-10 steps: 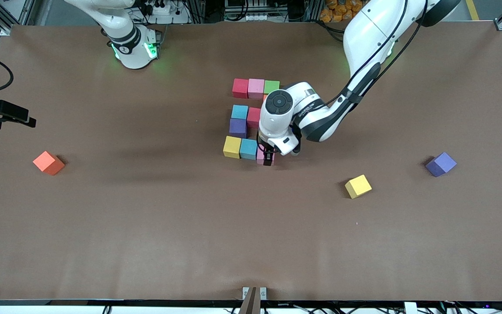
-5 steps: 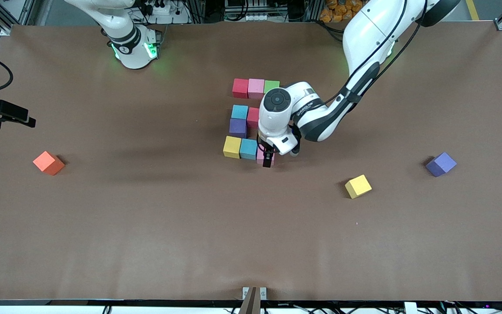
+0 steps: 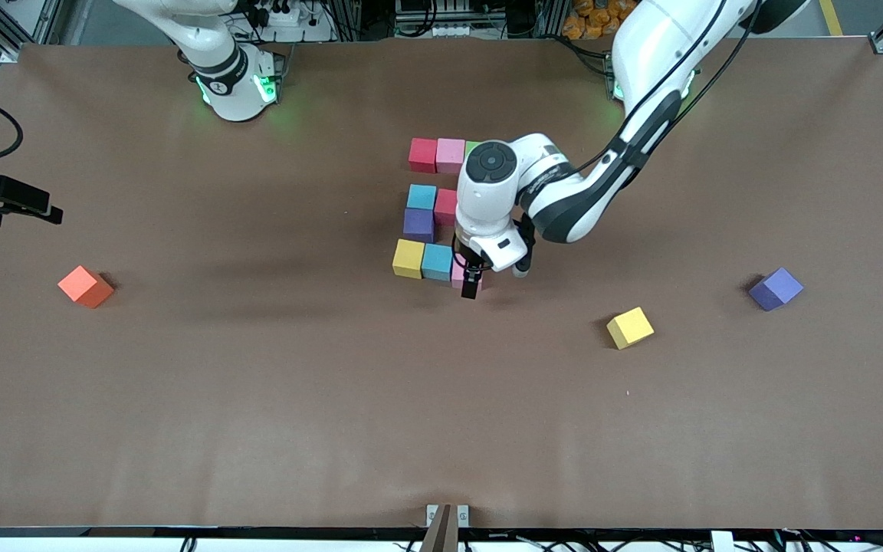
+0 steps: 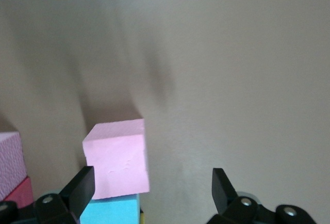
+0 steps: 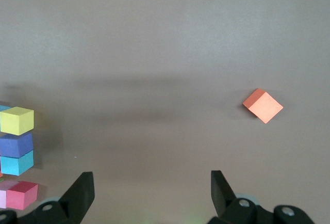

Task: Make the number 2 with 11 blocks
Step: 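Open the left gripper to release the pink cube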

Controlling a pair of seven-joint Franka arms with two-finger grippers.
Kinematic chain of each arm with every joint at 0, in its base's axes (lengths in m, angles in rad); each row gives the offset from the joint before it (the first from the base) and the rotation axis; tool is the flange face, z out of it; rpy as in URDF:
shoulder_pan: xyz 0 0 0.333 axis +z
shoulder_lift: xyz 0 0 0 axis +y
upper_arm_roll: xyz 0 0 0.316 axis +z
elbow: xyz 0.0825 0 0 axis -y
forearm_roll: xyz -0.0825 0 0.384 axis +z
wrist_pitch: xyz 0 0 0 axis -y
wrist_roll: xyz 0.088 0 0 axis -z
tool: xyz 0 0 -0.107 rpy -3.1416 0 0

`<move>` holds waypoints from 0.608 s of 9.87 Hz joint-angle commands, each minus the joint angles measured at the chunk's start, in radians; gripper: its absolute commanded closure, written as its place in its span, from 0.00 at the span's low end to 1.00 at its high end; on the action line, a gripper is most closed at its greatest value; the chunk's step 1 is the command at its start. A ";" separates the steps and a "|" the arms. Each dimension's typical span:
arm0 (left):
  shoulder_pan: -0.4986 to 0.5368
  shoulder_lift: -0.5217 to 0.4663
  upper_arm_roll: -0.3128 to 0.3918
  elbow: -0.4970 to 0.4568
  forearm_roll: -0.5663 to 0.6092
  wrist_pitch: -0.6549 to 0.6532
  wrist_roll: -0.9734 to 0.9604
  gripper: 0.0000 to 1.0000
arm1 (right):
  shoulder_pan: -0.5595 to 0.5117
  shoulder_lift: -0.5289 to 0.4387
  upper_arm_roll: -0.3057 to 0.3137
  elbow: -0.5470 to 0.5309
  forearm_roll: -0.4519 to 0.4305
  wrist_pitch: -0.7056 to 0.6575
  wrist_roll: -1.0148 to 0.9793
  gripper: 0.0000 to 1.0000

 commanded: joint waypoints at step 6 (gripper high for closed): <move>0.322 -0.230 -0.054 0.062 -0.198 -0.060 0.944 0.00 | -0.003 0.008 0.003 0.020 0.006 -0.009 0.001 0.00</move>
